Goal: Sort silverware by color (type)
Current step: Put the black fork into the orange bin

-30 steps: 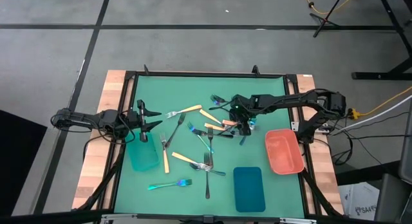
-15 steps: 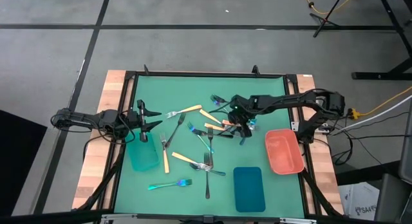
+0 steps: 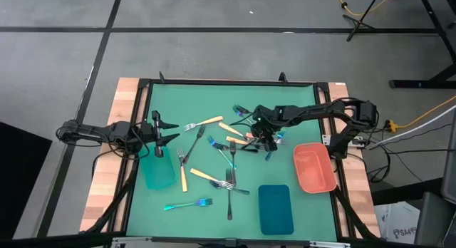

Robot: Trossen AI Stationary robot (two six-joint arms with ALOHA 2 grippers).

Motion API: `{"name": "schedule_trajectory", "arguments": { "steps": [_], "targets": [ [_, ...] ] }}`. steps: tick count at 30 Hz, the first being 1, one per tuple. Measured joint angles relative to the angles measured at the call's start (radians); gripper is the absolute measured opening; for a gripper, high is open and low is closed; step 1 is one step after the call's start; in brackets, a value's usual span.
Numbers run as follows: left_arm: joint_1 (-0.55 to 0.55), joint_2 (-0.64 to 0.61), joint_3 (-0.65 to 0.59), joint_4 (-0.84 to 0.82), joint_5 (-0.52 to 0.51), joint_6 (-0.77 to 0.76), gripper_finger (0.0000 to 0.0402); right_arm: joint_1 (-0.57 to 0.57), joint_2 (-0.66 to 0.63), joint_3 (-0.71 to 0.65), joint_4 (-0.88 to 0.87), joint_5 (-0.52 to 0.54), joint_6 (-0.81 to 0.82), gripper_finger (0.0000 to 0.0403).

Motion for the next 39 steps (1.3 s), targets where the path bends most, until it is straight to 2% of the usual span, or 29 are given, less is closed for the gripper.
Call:
{"name": "schedule_trajectory", "arguments": {
  "steps": [5, 22, 28, 39],
  "targets": [
    [0.0, 0.0, 0.0, 0.0, 0.0, 0.0, 0.0151, 0.0, 0.001, 0.0, 0.002, 0.009, 0.0, 0.0103],
    [0.0, 0.0, 0.0, 0.0, 0.0, 0.0, 0.0151, 0.0, 0.001, -0.002, -0.007, 0.025, 0.001, 0.0006],
    [0.0, 0.0, 0.0, 0.0, 0.0, 0.0, 0.0151, 0.0, 0.004, 0.032, -0.053, 0.024, 0.002, 0.0003],
    [0.0, 0.0, 0.0, 0.0, 0.0, 0.0, 0.0151, 0.001, 0.006, 0.214, -0.312, 0.024, 0.004, 0.0001]
  ]
}}
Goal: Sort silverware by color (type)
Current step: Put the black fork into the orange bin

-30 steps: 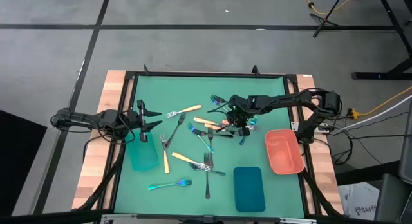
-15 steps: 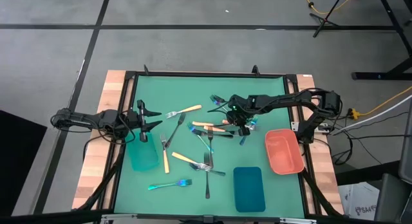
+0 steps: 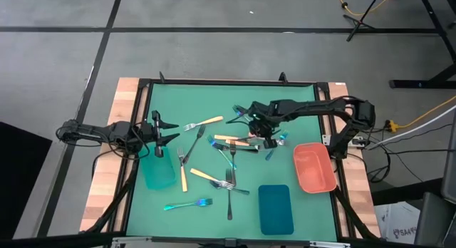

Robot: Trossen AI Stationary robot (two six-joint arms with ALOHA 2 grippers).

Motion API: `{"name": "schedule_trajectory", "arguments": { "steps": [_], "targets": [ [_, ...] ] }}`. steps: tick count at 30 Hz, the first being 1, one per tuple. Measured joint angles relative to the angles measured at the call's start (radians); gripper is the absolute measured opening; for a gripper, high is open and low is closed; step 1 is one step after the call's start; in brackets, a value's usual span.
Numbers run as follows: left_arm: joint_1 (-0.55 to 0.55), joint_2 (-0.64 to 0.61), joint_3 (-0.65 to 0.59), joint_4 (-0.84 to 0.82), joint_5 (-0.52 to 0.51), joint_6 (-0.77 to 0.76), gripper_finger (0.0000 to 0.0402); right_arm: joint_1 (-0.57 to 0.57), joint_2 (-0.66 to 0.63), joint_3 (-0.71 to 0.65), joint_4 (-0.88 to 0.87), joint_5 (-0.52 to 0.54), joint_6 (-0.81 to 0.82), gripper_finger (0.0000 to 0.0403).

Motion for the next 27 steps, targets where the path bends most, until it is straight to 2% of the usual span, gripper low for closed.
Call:
{"name": "schedule_trajectory", "arguments": {
  "steps": [12, 20, 27],
  "targets": [
    [0.0, 0.0, 0.0, 0.0, 0.0, 0.0, 0.0151, 0.034, -0.003, 0.205, -0.218, 0.008, 0.096, 0.0],
    [0.0, 0.0, 0.0, 0.0, 0.0, 0.0, 0.0151, 0.154, -0.018, 0.298, -0.343, 0.008, 0.157, 0.0],
    [0.0, 0.0, 0.0, 0.0, 0.0, 0.0, 0.0151, 0.276, -0.128, 0.302, -0.363, 0.027, 0.281, 0.0]
  ]
}}
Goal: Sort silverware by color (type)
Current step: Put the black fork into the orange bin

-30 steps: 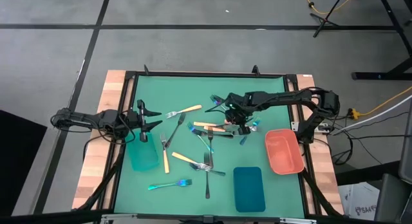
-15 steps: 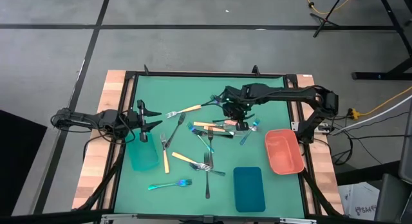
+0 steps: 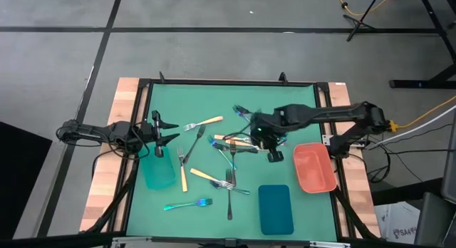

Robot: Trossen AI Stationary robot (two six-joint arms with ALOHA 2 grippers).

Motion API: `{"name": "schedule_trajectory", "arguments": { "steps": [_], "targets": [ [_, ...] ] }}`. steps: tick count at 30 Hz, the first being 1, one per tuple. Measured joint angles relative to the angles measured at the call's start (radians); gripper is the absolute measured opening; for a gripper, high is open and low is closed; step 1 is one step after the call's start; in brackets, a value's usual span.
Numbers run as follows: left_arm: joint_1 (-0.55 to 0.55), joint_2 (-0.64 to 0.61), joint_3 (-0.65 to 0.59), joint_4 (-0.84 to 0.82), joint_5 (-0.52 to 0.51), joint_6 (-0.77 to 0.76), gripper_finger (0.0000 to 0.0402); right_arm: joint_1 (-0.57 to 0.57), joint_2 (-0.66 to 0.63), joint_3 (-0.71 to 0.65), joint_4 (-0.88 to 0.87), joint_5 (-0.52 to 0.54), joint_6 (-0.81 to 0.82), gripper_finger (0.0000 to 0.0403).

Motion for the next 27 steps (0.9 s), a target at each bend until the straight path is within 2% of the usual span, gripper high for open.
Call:
{"name": "schedule_trajectory", "arguments": {
  "steps": [5, 10, 19, 27],
  "targets": [
    [0.0, 0.0, 0.0, 0.0, 0.0, 0.0, 0.0151, 0.085, -0.108, 0.0, -0.039, 0.089, 0.17, 0.0],
    [0.0, 0.0, 0.0, 0.0, 0.0, 0.0, 0.0151, 0.189, -0.211, -0.017, -0.099, 0.233, 0.368, 0.0],
    [0.0, 0.0, 0.0, 0.0, 0.0, 0.0, 0.0151, 0.368, -0.423, -0.215, -0.103, 0.469, 0.778, 0.0],
    [0.0, 0.0, 0.0, 0.0, 0.0, 0.0, 0.0151, 0.5, -0.545, -0.367, -0.103, 0.54, 1.076, 0.0]
  ]
}}
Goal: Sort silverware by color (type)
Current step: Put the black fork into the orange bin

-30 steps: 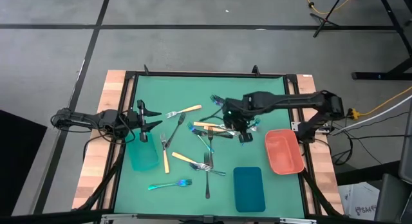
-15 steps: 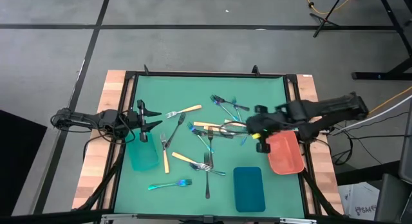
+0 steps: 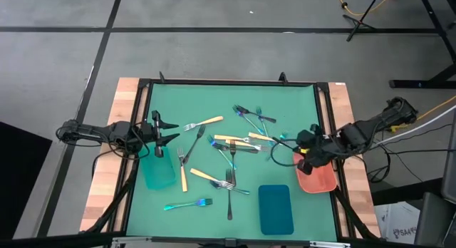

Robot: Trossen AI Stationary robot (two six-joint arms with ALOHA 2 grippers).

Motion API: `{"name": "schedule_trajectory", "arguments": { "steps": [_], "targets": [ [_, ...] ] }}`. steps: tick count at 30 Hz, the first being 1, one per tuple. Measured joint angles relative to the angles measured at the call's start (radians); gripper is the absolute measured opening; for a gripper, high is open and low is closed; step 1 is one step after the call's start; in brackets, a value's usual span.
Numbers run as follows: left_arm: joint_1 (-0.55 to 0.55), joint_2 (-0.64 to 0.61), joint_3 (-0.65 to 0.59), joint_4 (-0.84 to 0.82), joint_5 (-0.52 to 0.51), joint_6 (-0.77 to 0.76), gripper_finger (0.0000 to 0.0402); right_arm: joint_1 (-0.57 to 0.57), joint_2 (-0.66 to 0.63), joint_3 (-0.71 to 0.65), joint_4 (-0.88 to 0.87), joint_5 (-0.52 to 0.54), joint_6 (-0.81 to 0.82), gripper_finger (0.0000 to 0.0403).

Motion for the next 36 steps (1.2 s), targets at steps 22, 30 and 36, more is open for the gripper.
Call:
{"name": "schedule_trajectory", "arguments": {
  "steps": [22, 30, 36],
  "targets": [
    [0.0, 0.0, 0.0, 0.0, 0.0, 0.0, 0.0151, 0.298, -0.089, -0.124, -0.153, 0.15, 0.535, 0.0],
    [0.0, 0.0, 0.0, 0.0, 0.0, 0.0, 0.0151, 0.392, -0.086, -0.264, -0.104, 0.156, 0.78, 0.0],
    [0.0, 0.0, 0.0, 0.0, 0.0, 0.0, 0.0151, 0.451, -0.086, -0.354, -0.007, 0.139, 0.836, 0.0]
  ]
}}
